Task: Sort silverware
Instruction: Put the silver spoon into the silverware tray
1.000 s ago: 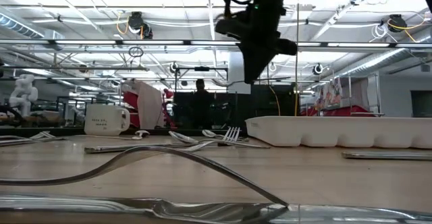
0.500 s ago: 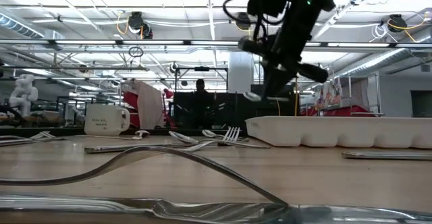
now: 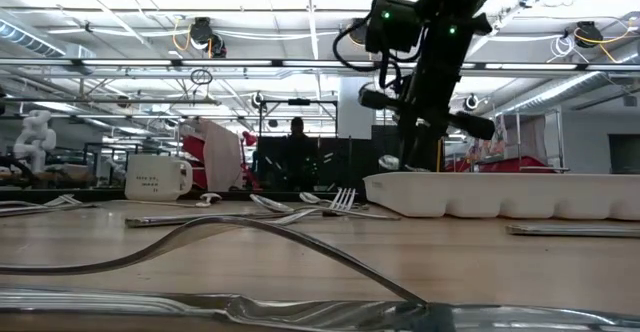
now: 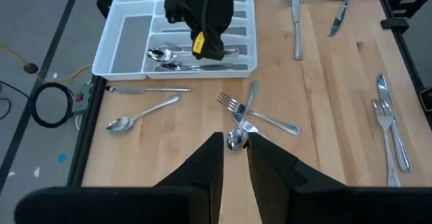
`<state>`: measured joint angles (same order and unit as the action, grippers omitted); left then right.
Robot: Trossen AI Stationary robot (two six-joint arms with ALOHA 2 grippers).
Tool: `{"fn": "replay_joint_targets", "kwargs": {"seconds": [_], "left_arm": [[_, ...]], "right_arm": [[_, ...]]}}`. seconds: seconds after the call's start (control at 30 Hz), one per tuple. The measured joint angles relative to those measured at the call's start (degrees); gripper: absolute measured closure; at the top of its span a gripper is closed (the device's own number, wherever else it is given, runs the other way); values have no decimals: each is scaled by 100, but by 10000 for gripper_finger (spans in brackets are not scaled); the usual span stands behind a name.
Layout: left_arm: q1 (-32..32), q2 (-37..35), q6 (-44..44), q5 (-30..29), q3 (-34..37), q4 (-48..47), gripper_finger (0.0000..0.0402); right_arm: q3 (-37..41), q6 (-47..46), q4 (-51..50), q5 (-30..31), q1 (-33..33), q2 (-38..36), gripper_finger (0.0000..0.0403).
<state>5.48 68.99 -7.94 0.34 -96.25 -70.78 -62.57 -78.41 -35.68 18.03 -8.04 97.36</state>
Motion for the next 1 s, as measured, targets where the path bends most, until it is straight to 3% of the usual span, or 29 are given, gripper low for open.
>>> {"fn": "replay_joint_targets", "kwargs": {"seconds": [0.43, 0.83, 1.0], "left_arm": [[1, 0, 156, 2, 0, -356, 327], [0, 0, 1219, 25, 0, -726, 327], [-228, 0, 2120, 115, 0, -1128, 327]], "right_arm": [[0, 134, 74, -148, -12, 483, 392], [-11, 651, 48, -216, -10, 462, 288], [-77, 1646, 16, -281, -12, 248, 258]]}}
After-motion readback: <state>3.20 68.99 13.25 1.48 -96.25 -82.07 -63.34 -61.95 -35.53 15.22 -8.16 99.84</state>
